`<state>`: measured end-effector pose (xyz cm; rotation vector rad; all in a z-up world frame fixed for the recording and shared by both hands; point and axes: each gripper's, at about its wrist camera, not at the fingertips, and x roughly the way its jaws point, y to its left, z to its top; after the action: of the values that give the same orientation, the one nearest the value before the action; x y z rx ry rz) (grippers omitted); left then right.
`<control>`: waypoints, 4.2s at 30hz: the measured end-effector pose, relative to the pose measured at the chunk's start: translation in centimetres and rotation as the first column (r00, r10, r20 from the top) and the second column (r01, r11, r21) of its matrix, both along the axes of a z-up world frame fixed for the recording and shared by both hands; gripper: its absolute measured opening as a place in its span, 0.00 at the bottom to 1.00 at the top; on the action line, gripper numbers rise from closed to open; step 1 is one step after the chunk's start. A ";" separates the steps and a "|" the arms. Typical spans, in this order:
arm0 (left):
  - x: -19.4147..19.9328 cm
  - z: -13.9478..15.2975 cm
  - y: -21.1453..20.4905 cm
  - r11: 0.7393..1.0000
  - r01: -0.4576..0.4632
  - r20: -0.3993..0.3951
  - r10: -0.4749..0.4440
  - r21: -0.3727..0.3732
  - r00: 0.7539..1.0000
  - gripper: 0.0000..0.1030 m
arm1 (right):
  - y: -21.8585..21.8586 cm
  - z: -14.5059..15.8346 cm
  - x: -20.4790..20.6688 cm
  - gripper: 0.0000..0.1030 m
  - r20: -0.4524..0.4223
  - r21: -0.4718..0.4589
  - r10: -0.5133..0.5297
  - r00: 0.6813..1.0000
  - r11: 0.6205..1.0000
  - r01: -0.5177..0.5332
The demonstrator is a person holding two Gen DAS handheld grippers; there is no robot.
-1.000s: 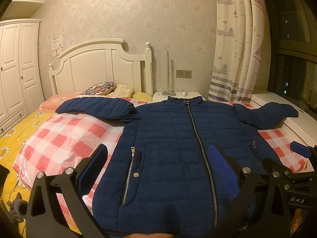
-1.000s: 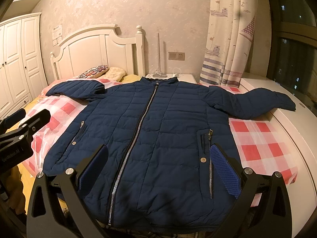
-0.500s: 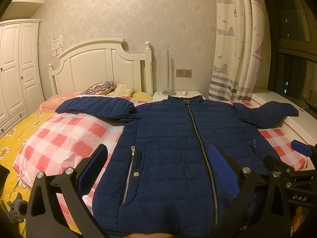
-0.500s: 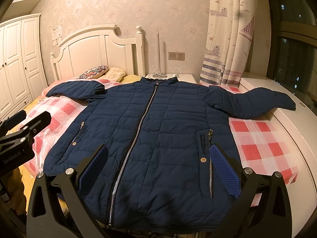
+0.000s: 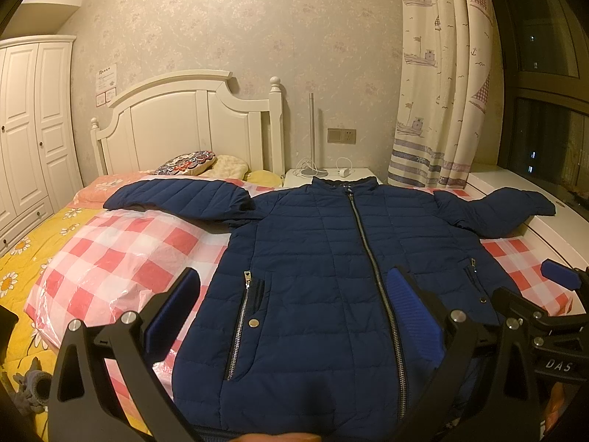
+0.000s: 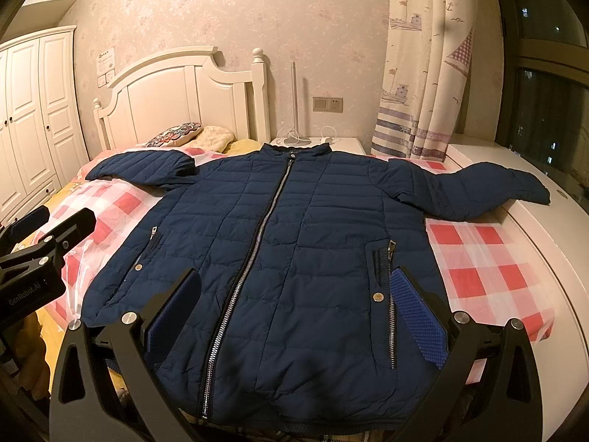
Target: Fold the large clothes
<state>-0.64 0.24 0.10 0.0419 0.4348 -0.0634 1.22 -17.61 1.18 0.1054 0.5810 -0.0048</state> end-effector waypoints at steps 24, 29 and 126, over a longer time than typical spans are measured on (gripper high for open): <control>1.0 -1.0 0.2 1.000 0.026 -0.055 -0.026 -0.002 0.998 0.98 | -0.5 -0.4 0.5 0.96 0.000 -0.020 -0.008 1.000 1.000 0.008; 10.0 -3.9 -1.7 0.992 0.051 -0.294 -0.016 0.113 0.956 0.98 | -4.8 -2.1 4.8 0.96 -0.068 0.033 -0.022 0.997 0.999 0.024; 33.8 -7.5 1.7 0.825 0.035 -0.323 -0.259 -0.563 0.910 0.87 | -16.4 -12.5 18.2 0.76 -0.317 0.157 -0.201 0.927 0.953 0.260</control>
<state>33.15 1.93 -7.37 -0.5176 0.7997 -0.3580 19.46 -33.98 -11.34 0.3709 0.8681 -0.1974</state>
